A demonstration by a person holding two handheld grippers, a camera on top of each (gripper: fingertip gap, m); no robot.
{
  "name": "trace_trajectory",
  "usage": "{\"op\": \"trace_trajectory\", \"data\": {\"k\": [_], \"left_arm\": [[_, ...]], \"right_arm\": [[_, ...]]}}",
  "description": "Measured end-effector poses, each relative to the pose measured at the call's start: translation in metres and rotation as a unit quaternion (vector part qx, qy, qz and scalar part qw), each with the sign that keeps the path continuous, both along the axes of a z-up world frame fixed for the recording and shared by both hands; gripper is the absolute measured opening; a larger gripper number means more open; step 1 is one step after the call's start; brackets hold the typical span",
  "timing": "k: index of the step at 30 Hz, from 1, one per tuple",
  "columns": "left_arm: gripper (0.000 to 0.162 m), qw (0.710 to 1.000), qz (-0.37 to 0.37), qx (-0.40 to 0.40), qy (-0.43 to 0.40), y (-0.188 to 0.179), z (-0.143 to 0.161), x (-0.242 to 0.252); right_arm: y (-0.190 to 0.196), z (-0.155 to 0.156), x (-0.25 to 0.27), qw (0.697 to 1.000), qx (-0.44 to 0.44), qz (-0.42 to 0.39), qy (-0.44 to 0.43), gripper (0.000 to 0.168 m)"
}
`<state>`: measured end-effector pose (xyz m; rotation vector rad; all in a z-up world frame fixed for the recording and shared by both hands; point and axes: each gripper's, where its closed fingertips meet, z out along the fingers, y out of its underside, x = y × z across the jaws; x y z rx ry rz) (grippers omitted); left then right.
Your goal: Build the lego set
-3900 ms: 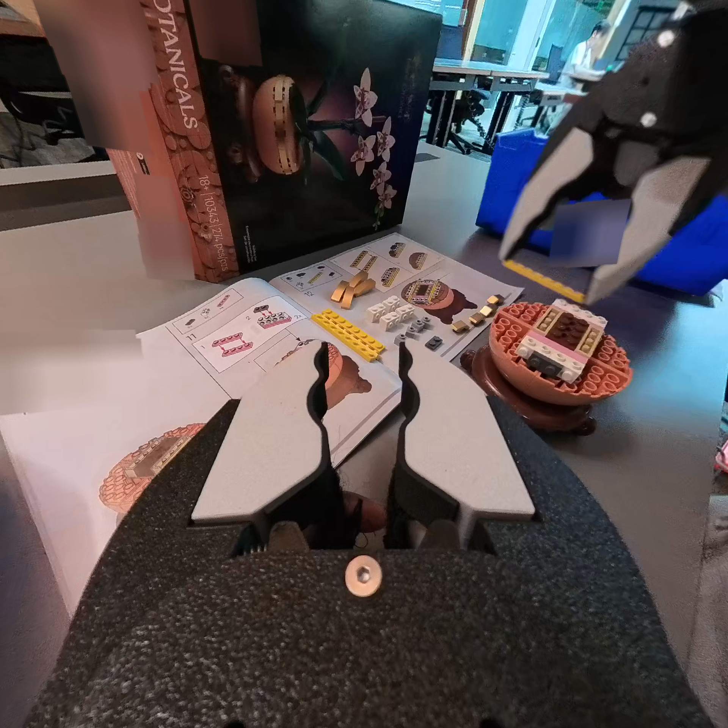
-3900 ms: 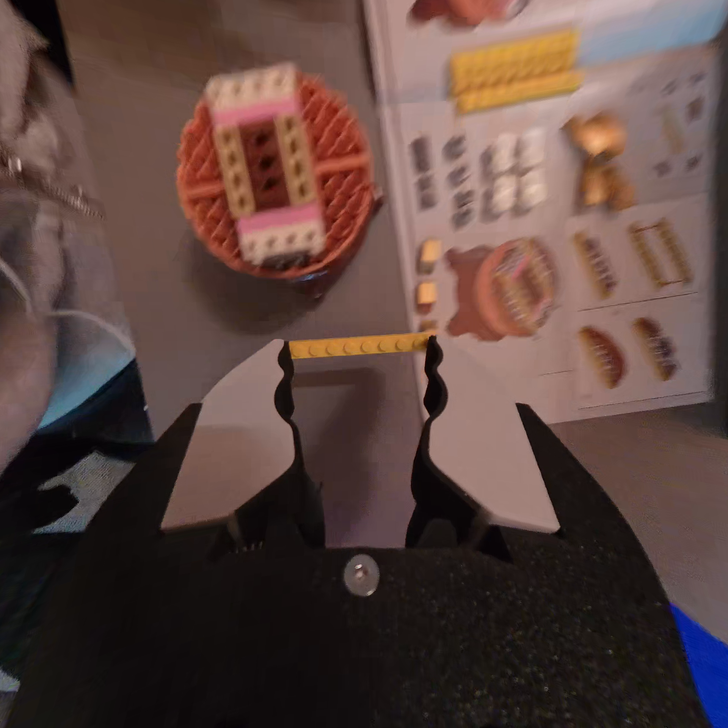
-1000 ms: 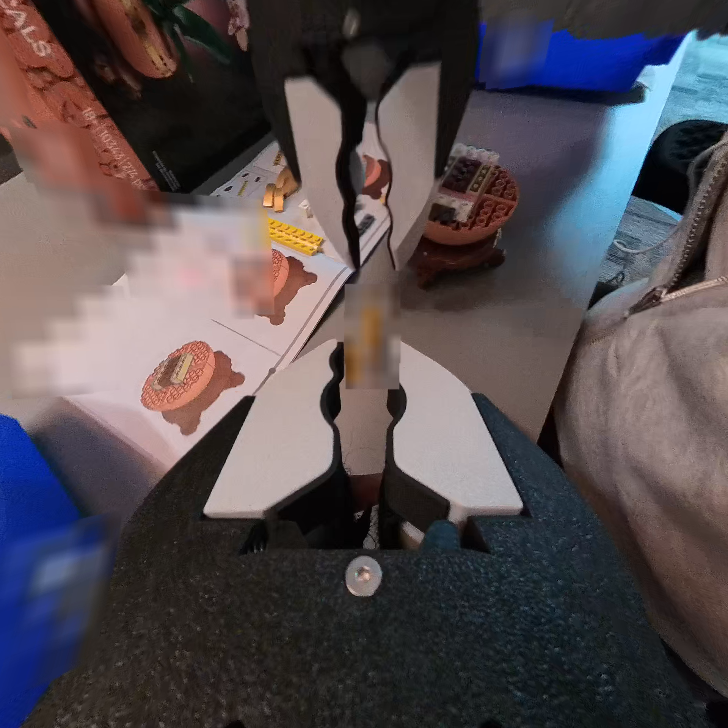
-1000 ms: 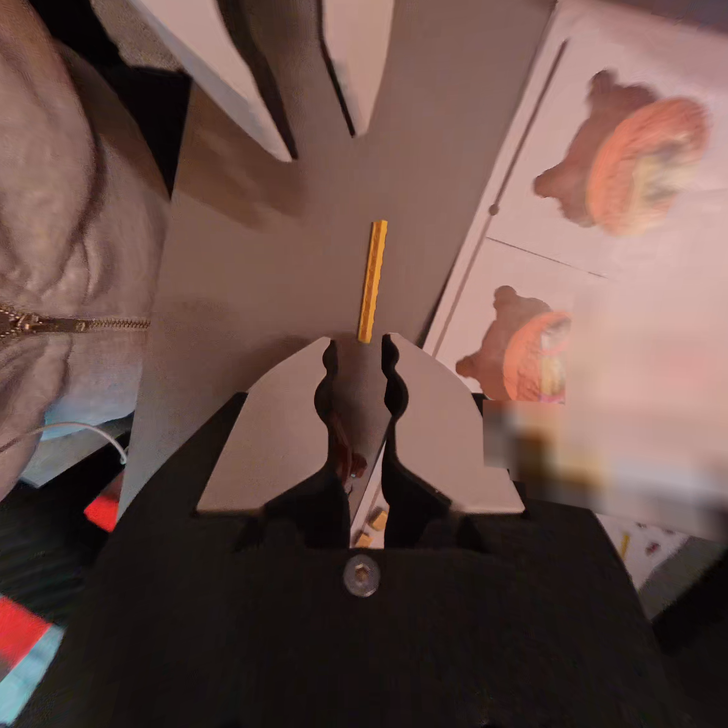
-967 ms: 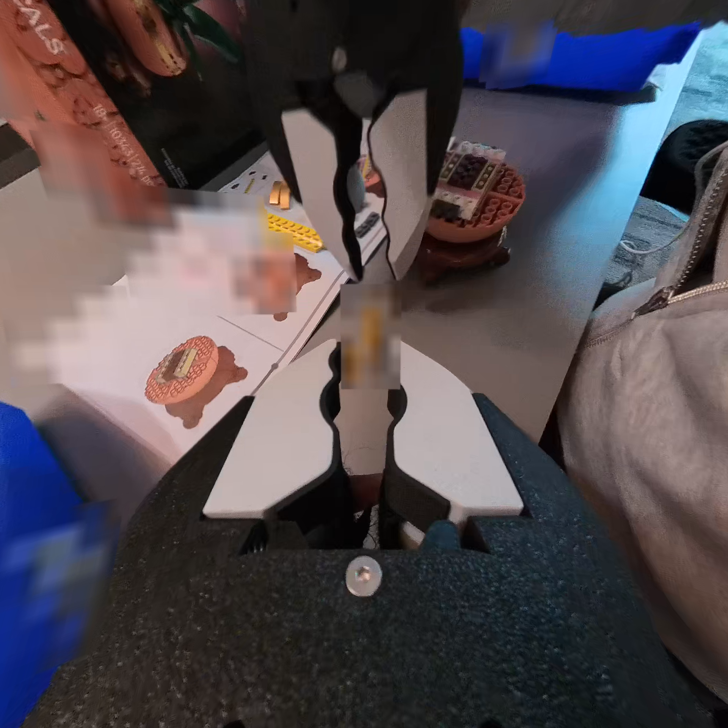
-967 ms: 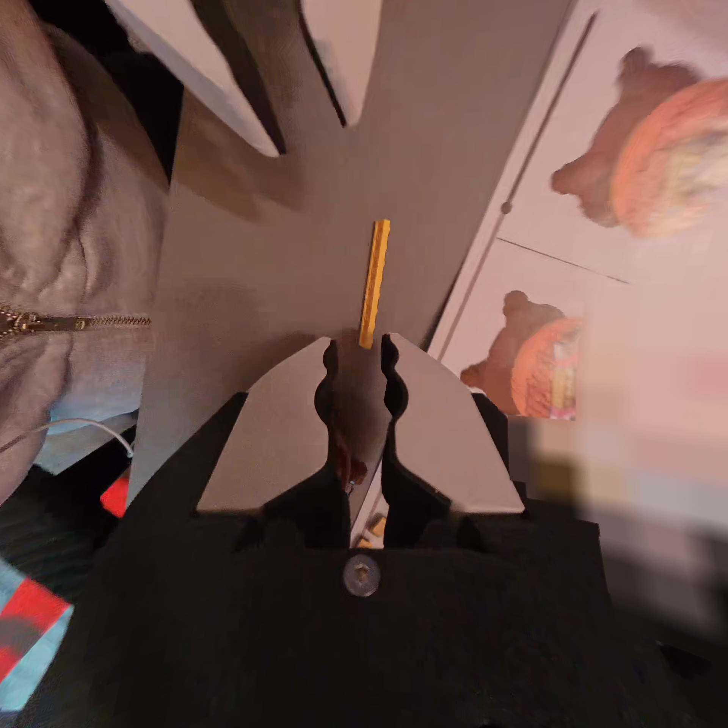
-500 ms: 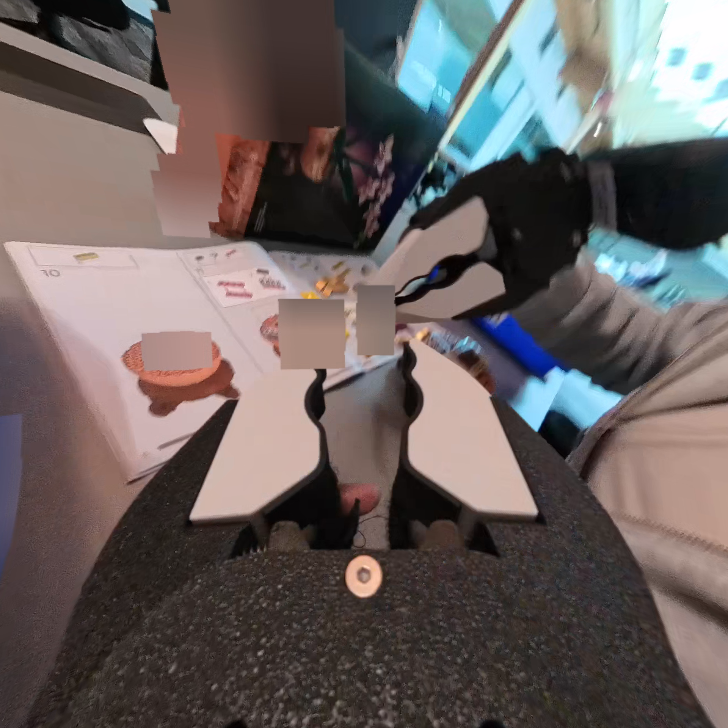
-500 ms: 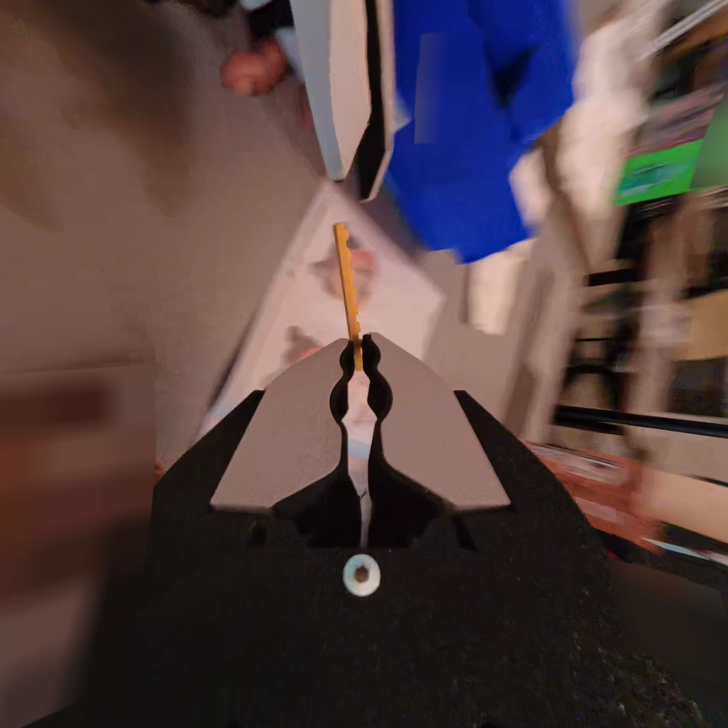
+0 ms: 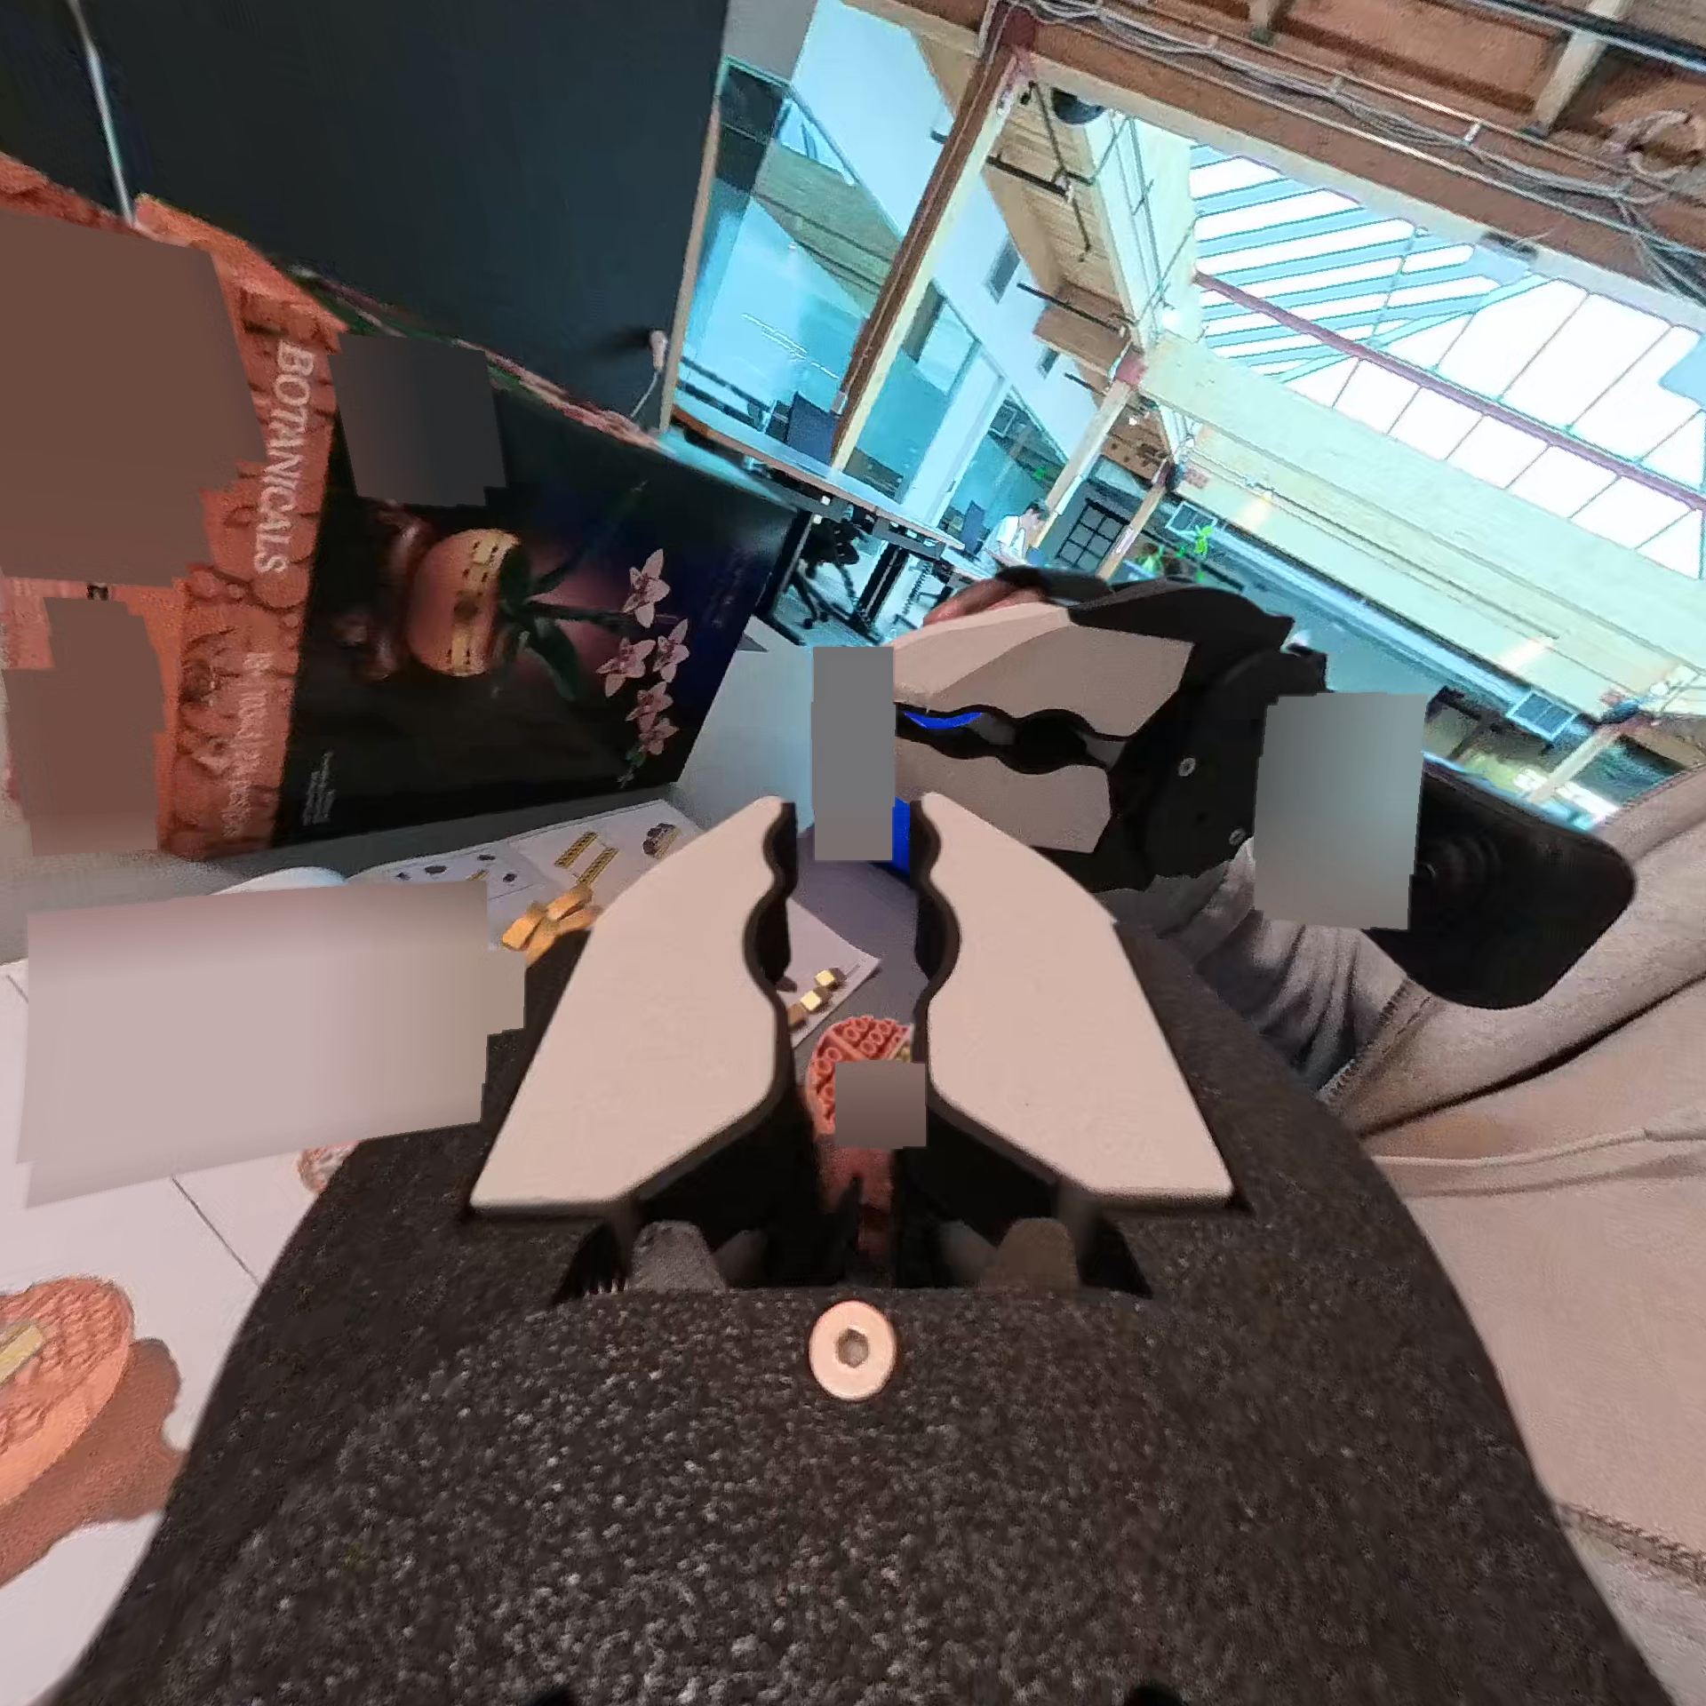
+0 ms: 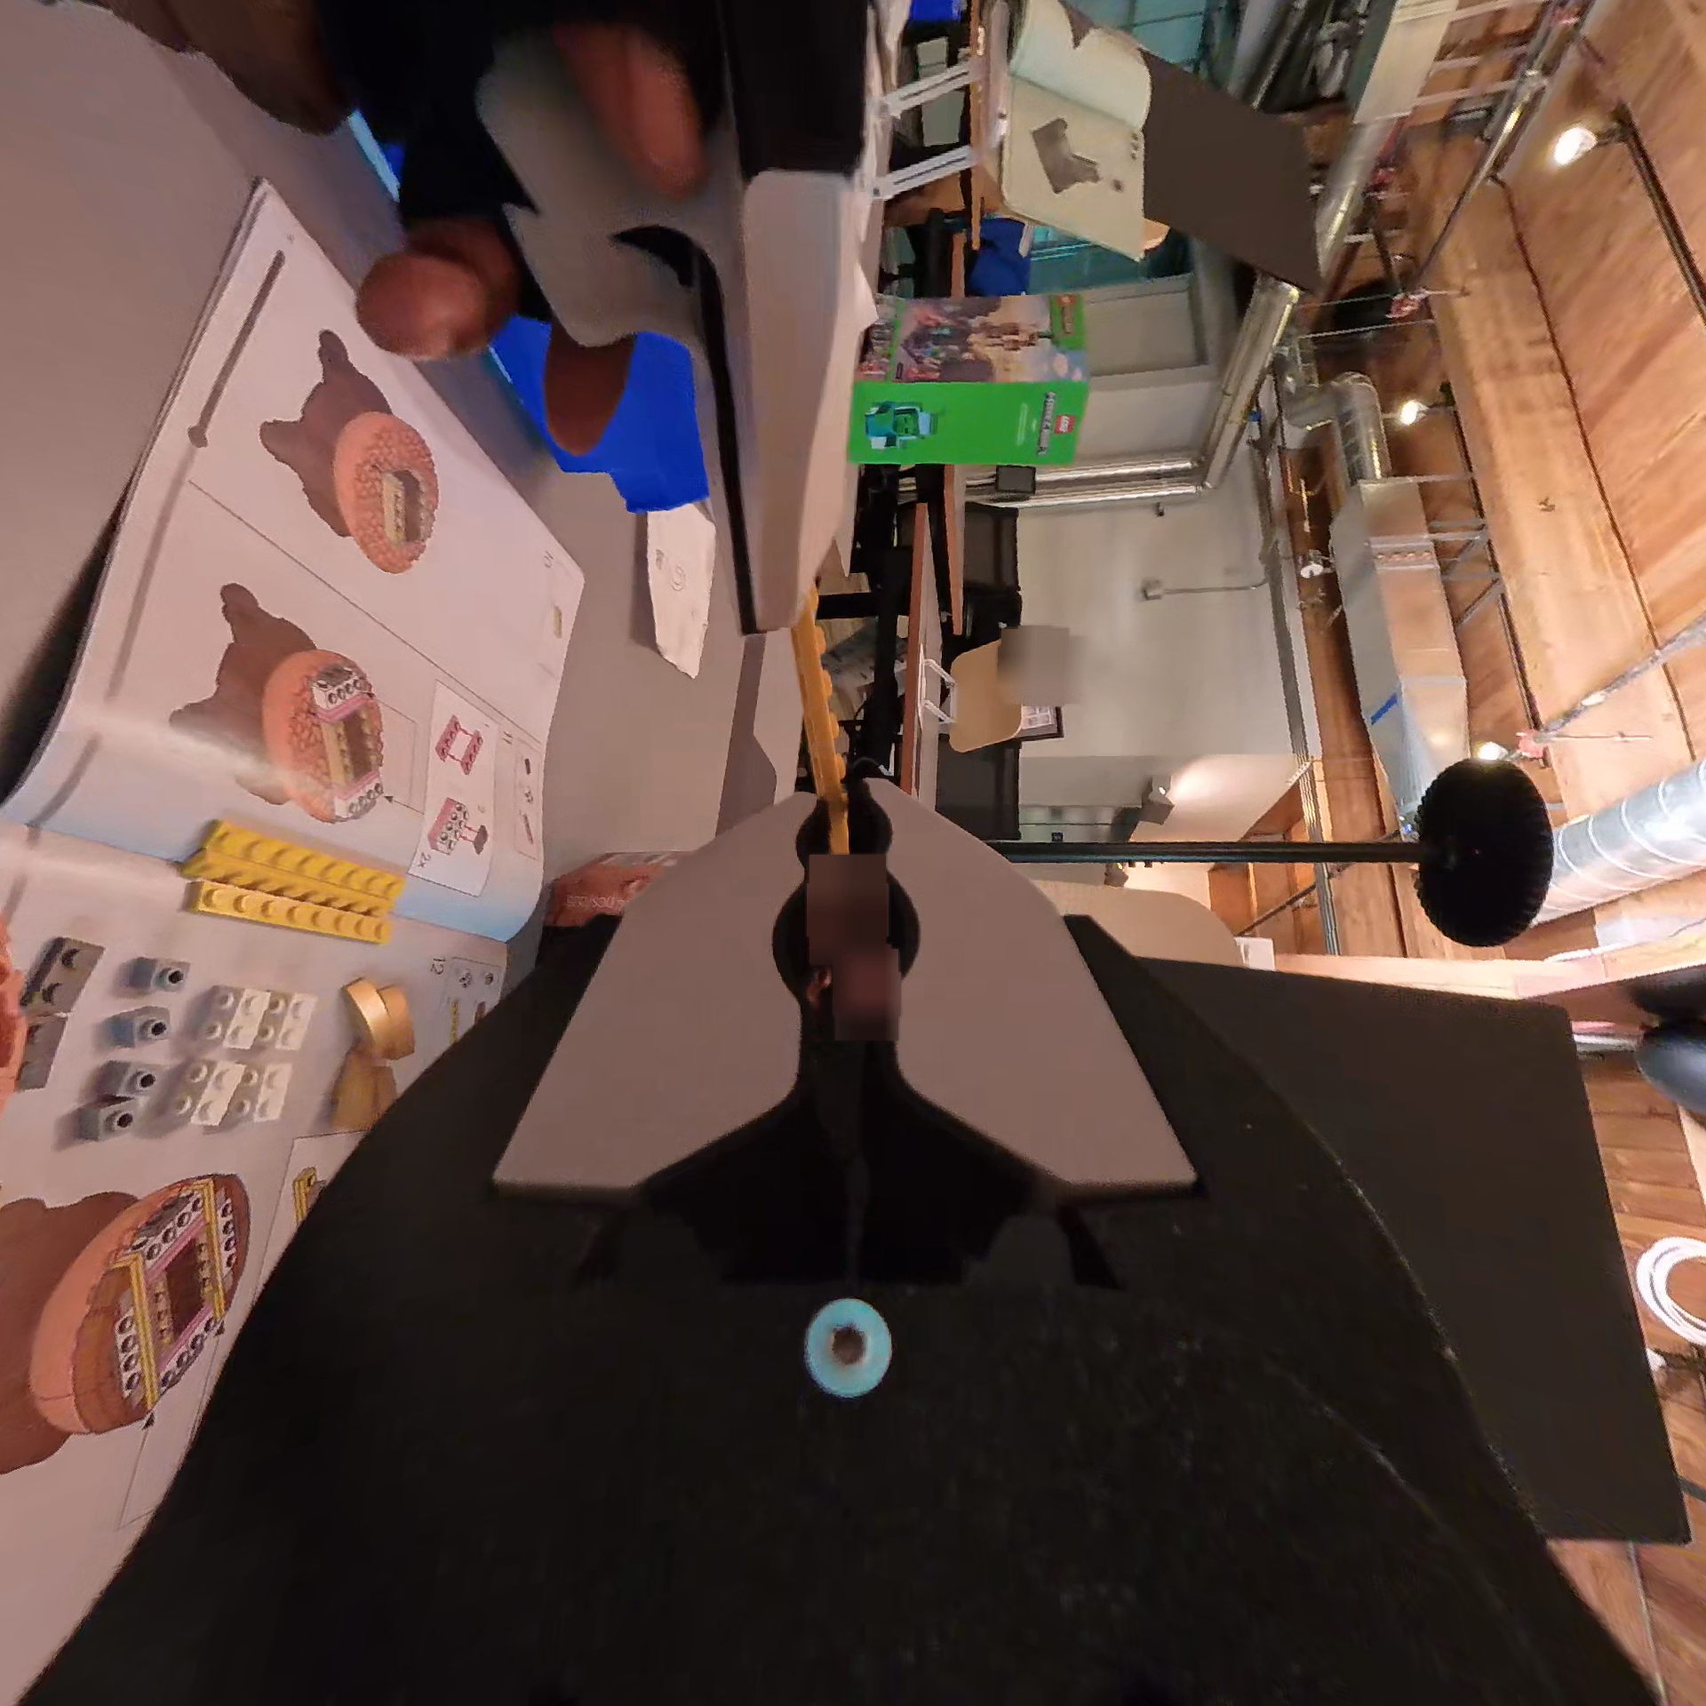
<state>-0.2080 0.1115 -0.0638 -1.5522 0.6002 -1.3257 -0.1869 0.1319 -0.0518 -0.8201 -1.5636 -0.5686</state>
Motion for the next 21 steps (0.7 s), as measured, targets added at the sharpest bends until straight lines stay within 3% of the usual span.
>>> {"op": "trace_trajectory", "data": {"k": [2, 7, 11, 13, 16, 18, 21], "left_arm": [[0.007, 1.0, 0.014, 0.023, 0.009, 0.002, 0.002, 0.003], [0.007, 0.998, 0.014, 0.055, 0.026, 0.001, 0.005, 0.009], [0.007, 0.995, -0.002, 0.086, 0.048, -0.002, 0.001, 0.012], [0.007, 0.992, -0.02, 0.109, 0.065, -0.007, -0.003, 0.013], [0.007, 0.984, -0.062, 0.14, 0.092, -0.017, -0.011, 0.015], [0.007, 0.979, -0.087, 0.156, 0.103, -0.024, -0.014, 0.018], [0.007, 0.973, -0.112, 0.169, 0.109, -0.03, -0.016, 0.02]], "right_arm": [[-0.001, 0.003, 0.005, 1.0, -0.001, 0.0, 0.01, 0.004], [-0.003, 0.002, 0.012, 1.0, 0.004, -0.003, 0.015, 0.004], [-0.012, -0.003, 0.015, 0.991, -0.105, 0.041, 0.072, 0.011], [-0.019, -0.003, 0.018, 0.962, -0.225, 0.08, 0.133, 0.025], [-0.032, -0.003, 0.021, 0.871, -0.429, 0.141, 0.192, 0.034], [-0.039, -0.012, 0.021, 0.824, -0.518, 0.152, 0.175, 0.034], [-0.043, -0.029, 0.02, 0.813, -0.544, 0.15, 0.143, 0.023]]}}
